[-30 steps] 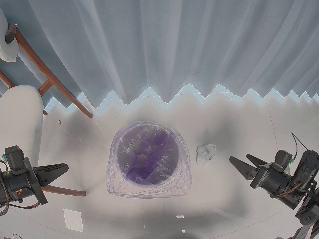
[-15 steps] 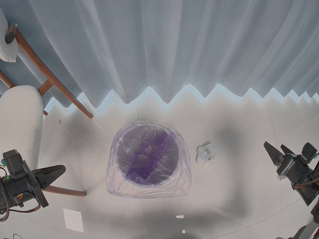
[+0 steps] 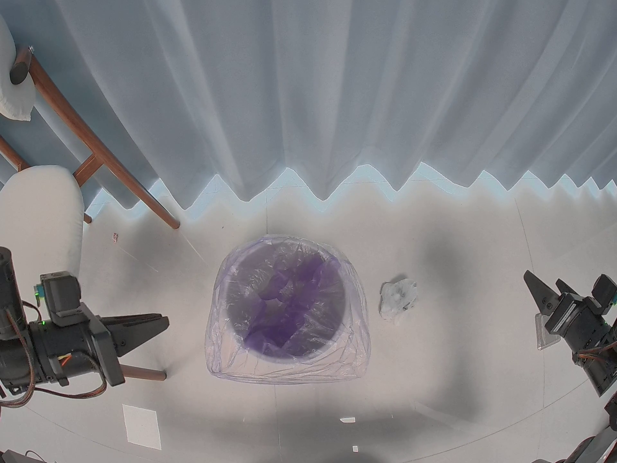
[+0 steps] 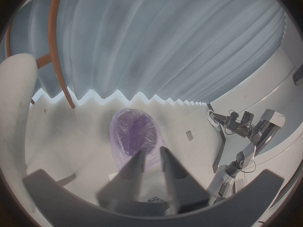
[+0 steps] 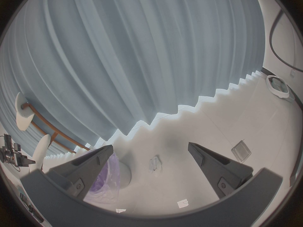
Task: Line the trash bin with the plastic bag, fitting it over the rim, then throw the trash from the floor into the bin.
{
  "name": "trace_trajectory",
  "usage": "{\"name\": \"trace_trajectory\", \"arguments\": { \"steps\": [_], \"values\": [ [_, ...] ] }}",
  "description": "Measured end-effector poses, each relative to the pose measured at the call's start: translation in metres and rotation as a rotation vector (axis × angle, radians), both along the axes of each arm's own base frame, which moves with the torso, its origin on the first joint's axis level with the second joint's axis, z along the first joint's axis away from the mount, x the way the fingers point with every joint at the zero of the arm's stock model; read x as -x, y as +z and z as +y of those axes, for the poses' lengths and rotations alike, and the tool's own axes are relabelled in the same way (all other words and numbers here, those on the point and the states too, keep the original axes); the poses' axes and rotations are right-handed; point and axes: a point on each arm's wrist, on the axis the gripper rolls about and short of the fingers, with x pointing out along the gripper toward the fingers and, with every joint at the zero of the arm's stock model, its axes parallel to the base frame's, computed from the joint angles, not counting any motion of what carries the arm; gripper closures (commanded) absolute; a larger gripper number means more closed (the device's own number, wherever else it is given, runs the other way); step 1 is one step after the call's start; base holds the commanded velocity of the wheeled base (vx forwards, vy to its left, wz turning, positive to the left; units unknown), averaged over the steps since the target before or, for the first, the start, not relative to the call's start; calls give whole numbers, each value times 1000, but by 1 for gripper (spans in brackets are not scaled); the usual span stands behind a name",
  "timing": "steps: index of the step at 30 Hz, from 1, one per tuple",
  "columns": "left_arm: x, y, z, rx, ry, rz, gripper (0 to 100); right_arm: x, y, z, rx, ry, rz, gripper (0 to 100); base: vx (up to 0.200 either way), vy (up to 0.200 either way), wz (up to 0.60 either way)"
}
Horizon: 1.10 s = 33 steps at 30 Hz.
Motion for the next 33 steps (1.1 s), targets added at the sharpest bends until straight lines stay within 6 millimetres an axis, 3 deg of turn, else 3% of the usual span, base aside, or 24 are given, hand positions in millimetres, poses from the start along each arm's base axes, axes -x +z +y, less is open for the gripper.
{"name": "trace_trajectory", "arguments": {
  "steps": [11,16,23,33],
  "values": [
    [-58,10,-29,-103,144,67,0,0,1,-8,14,-53,-6,0,0,0,0],
    [-75,6,-49,-194,179,121,0,1,1,-9,34,-54,-3,0,0,0,0],
    [-94,-13,-74,-318,221,167,0,1,1,-8,40,-52,1,0,0,0,0],
    [-115,-49,-82,-443,293,246,0,1,1,-8,42,-49,1,0,0,0,0]
  ]
}}
